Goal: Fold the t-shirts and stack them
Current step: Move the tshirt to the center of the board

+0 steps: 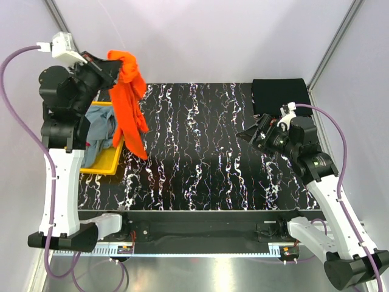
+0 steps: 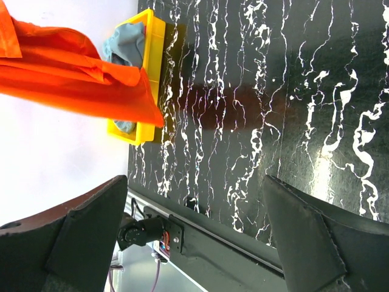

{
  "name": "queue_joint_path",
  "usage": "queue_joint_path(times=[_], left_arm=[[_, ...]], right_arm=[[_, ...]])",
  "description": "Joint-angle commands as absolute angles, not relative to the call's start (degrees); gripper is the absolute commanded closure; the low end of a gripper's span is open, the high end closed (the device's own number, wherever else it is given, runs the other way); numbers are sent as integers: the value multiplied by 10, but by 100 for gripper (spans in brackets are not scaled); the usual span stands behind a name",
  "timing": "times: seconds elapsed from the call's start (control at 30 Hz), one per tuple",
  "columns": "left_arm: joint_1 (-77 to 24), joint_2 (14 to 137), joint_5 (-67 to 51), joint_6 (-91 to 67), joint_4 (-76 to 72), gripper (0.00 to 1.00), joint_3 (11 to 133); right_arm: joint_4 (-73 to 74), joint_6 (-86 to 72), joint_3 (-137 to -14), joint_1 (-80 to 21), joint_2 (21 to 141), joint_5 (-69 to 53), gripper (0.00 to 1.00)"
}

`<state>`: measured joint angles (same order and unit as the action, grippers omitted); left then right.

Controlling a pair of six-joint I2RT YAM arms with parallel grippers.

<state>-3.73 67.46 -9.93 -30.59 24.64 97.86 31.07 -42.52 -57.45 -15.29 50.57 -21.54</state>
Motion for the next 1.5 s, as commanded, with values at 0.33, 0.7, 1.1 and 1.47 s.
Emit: queue_joint_path(times=[0.33,0.7,1.1,1.47], left_arm=[[-80,721,-411,-625,-148,100,976],[-77,608,-295,-483,90,100,645],[-82,580,-94,-331,248,51,482],[-94,648,-195,-348,223,37,432]], right_arm=[[280,-431,-561,-156,565,-169,2],[259,-437,-534,-156,581,-164,4],[201,-542,-421,-168,677,-185,24],[70,-511,-436,-220,812,-150,28]])
